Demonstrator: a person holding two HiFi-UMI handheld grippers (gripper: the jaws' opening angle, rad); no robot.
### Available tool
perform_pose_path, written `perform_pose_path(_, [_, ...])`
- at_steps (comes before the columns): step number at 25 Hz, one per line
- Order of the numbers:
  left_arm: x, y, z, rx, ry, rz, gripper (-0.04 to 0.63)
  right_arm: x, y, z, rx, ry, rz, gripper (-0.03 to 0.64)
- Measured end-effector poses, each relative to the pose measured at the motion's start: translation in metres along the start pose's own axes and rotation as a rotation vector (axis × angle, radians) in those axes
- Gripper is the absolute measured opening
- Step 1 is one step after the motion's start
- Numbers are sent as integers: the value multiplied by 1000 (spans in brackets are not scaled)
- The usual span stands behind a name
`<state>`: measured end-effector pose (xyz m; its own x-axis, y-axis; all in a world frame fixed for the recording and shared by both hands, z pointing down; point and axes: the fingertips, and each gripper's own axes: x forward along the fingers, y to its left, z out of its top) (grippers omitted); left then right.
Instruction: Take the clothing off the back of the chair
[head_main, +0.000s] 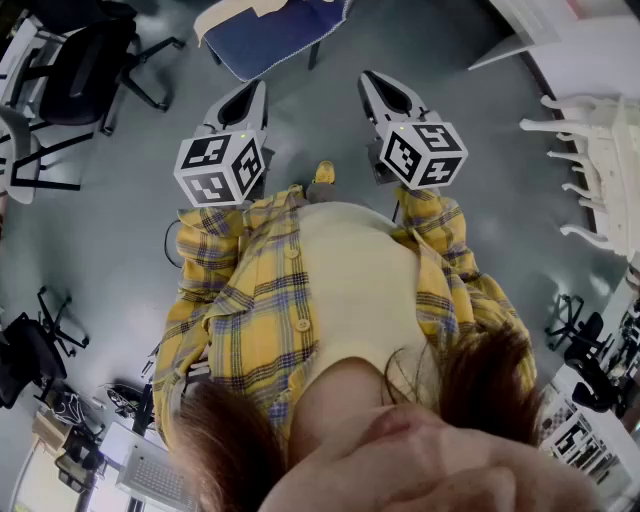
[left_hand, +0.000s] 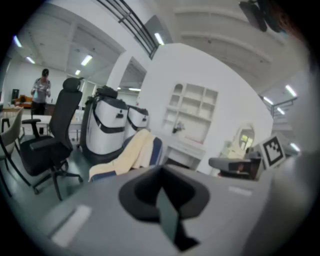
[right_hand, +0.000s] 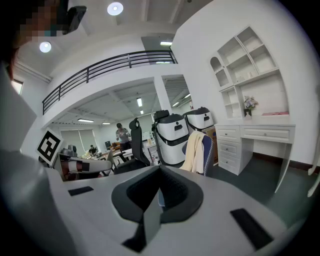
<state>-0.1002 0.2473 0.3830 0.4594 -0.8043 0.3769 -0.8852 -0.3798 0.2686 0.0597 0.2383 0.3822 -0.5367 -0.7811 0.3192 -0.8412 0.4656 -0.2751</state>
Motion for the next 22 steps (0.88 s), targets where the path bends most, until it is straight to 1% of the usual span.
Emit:
perform_pose_path(9, [22,0,11,-6,-14,-4,5,15,-20,11,26,-13,13,14])
perform_pose_path(22, [66,-14,10,2,6,21,5,29,-63,17,51,-13,46,14])
